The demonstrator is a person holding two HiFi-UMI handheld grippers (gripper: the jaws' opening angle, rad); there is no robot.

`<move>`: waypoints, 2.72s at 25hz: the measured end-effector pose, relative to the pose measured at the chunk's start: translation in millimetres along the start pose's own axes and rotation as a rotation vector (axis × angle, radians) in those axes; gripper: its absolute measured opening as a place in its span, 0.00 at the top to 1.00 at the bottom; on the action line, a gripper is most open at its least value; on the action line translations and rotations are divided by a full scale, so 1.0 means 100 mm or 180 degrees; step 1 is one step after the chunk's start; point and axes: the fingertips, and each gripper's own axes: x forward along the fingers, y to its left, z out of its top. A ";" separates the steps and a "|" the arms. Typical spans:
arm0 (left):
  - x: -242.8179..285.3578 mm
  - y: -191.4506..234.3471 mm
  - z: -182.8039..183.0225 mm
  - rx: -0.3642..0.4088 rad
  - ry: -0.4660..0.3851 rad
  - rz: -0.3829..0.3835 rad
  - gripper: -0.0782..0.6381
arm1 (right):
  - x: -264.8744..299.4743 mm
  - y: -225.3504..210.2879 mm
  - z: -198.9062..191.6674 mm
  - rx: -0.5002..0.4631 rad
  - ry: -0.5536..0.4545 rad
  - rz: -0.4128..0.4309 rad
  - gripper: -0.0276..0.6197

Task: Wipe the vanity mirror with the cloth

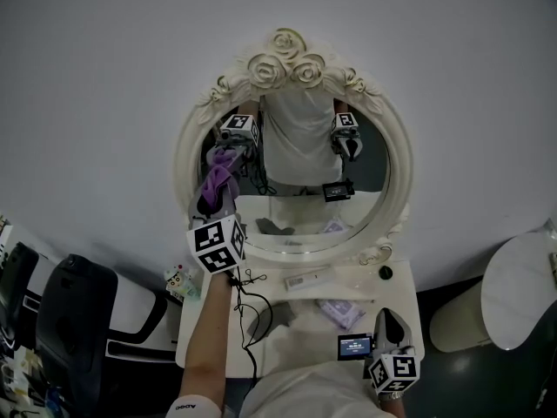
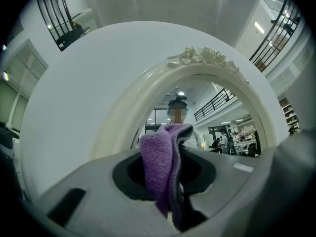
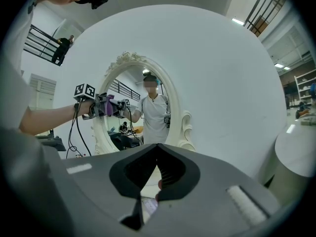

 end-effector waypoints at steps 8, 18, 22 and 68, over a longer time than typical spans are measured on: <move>-0.02 0.26 -0.04 0.0080 -0.0005 0.0211 0.76 | -0.04 -0.06 -0.02 -0.0027 0.0037 -0.0024 0.95; -0.13 -0.54 -0.07 -0.0225 -0.0113 -0.0188 0.76 | -0.18 -0.35 -0.05 -0.0053 0.0093 -0.0090 0.95; -0.15 -1.50 -0.19 -0.0303 -0.0069 -0.0745 0.76 | -0.29 -0.55 -0.04 -0.0055 0.0092 -0.0197 0.95; -0.12 -1.09 -1.23 -0.0133 0.0448 -0.0401 0.76 | -0.18 -0.48 -0.17 -0.0023 0.0214 -0.0039 0.95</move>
